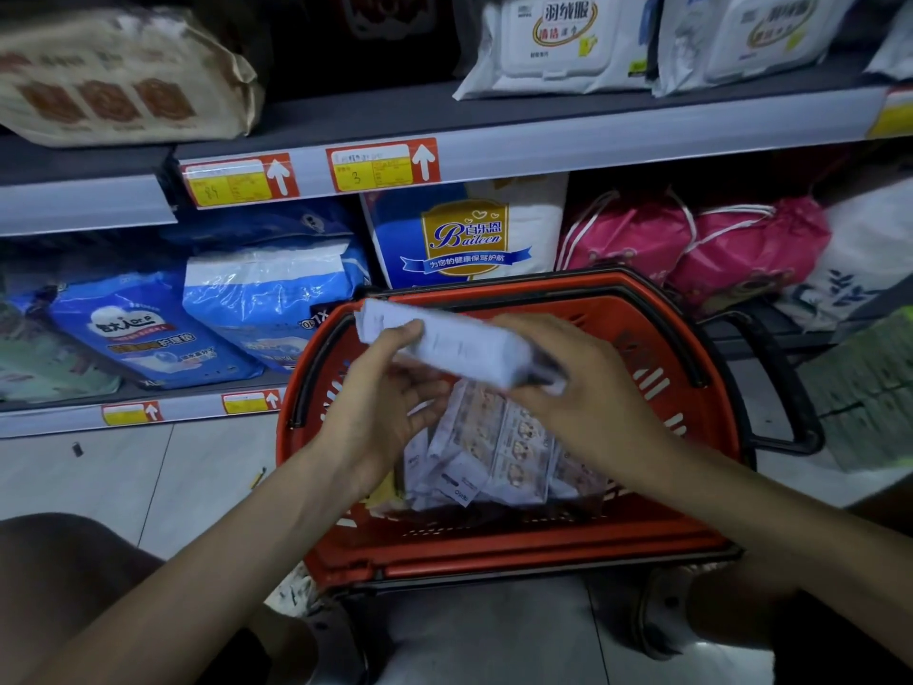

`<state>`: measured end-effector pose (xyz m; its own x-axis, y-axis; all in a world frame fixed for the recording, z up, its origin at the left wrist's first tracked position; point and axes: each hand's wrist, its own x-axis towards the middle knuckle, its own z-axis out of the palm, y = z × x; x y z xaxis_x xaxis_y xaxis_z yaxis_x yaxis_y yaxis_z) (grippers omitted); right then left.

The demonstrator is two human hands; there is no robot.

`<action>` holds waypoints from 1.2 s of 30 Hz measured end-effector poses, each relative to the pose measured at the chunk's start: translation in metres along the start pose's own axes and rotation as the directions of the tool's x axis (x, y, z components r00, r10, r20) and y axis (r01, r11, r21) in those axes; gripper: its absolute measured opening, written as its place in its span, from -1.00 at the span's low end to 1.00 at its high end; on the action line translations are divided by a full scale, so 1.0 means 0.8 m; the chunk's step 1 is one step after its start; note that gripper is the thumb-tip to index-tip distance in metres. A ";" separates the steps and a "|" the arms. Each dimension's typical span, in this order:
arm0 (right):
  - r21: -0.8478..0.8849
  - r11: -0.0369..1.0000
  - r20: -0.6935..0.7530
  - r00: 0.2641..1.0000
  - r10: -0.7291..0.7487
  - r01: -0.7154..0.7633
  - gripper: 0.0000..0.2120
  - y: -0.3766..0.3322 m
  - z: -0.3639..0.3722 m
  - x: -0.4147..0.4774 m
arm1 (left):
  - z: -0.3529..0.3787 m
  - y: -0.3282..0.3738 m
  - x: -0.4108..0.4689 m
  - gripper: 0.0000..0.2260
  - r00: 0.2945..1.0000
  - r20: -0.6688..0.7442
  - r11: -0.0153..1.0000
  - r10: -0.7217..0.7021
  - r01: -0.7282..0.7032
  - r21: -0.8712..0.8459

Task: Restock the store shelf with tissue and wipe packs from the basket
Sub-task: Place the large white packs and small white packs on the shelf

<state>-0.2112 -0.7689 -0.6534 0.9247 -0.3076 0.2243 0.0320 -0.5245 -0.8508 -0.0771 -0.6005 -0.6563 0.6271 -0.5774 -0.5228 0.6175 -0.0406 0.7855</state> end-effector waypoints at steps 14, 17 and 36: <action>0.761 0.498 0.126 0.848 0.515 -0.416 -0.63 -0.014 -0.023 0.006 | -0.003 0.023 -0.026 -0.75 0.929 0.125 0.886 0.349 -0.370 0.277; 0.758 0.520 0.117 0.867 0.485 -0.393 -0.63 -0.022 -0.023 0.001 | 0.000 0.024 -0.036 -0.80 0.891 0.178 0.769 0.417 -0.450 0.453; -0.580 0.642 -0.096 0.740 -0.666 0.502 -0.22 -0.121 -0.047 -0.011 | 0.062 0.130 -0.141 -0.64 0.851 0.124 0.841 0.509 -0.523 0.136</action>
<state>-0.2367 -0.7455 -0.5554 0.6266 0.0454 0.7780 0.2645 -0.9514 -0.1576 -0.1070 -0.5800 -0.4992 0.7896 -0.6136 -0.0038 0.1267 0.1569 0.9794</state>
